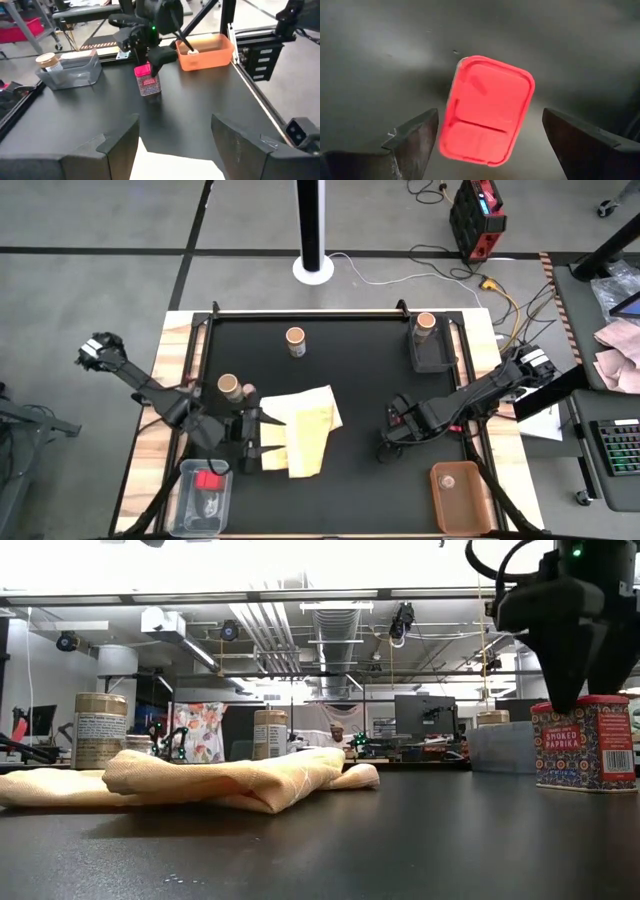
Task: Sort spices by type
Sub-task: Put the red spice can into the transparent bin
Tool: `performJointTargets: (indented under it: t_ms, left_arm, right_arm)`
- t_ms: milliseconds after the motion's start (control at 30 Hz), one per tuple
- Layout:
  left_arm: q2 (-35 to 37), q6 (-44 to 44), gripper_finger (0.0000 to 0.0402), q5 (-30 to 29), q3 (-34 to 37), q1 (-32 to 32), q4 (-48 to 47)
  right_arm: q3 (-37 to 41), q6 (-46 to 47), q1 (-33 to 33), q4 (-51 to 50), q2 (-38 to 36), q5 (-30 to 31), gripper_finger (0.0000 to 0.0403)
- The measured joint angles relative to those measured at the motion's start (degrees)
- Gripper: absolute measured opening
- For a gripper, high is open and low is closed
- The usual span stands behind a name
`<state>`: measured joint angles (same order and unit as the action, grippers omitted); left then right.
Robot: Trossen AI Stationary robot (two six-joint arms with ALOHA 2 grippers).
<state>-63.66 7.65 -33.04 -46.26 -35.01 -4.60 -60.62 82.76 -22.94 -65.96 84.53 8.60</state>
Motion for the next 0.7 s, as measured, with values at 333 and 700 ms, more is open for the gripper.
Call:
performJointTargets:
  t_ms: [333,700]
  left_arm:
    - [-0.07,5.15,0.0230,-5.52,0.03,-6.02,2.06]
    - [-6.72,6.44,0.0230,-6.97,0.26,-7.31,8.72]
  right_arm:
    - [6.95,-4.47,0.00,14.70,0.00,0.16,0.0303]
    - [6.63,-9.14,-0.04,13.97,0.00,1.95,0.0199]
